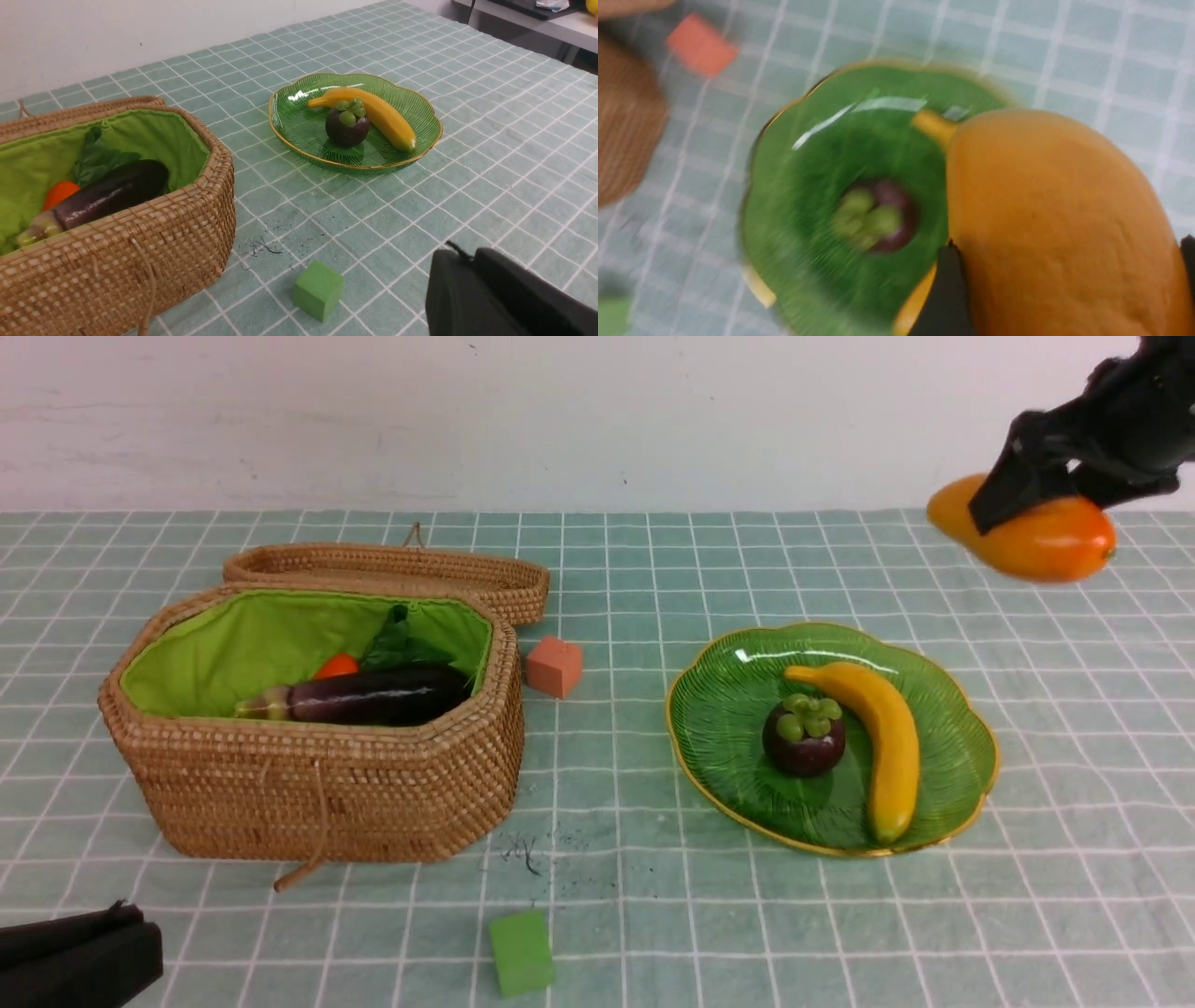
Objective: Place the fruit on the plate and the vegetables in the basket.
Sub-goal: Use the right arm to grab a mango and put it into the right plate
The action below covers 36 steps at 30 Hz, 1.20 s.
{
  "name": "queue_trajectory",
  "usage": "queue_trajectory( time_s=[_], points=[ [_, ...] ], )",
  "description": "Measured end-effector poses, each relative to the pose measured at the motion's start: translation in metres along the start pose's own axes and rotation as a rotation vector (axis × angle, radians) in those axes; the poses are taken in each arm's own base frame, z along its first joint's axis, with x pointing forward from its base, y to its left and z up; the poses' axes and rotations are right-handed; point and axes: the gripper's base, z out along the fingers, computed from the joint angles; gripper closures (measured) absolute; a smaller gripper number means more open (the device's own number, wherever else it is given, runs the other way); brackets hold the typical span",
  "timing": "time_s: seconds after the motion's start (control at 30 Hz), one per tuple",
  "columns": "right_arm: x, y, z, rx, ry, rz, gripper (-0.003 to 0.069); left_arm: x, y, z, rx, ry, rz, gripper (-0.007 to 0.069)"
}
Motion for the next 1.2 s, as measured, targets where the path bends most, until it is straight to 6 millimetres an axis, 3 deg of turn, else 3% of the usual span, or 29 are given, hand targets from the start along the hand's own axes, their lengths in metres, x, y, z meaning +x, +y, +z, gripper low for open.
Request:
queue_trajectory(
  time_s=[0.03,0.1,0.2,0.53,0.8,1.2],
  points=[
    [0.001,0.002,0.001,-0.003,0.004,-0.002,0.0097,0.0,0.0,0.0,-0.001,0.0,0.001,0.0583],
    [0.012,0.026,0.015,-0.037,0.038,-0.017,0.0097,0.0,0.001,0.0,-0.006,-0.001,0.011,0.0581],
    [0.019,0.048,0.044,-0.056,0.05,-0.027,0.0097,0.0,0.001,0.0,-0.011,-0.001,0.02,0.058],
    [0.024,0.07,0.12,-0.074,0.051,-0.025,0.0097,0.0,0.001,0.0,-0.014,-0.002,0.025,0.0575],
    [0.036,0.089,0.129,-0.115,0.178,0.02,0.0097,0.0,0.001,0.0,-0.014,-0.002,0.025,0.0567],
    [0.043,0.08,0.133,-0.012,0.252,0.042,0.008,0.0,0.001,0.0,-0.014,-0.001,0.025,0.0564]
  ],
)
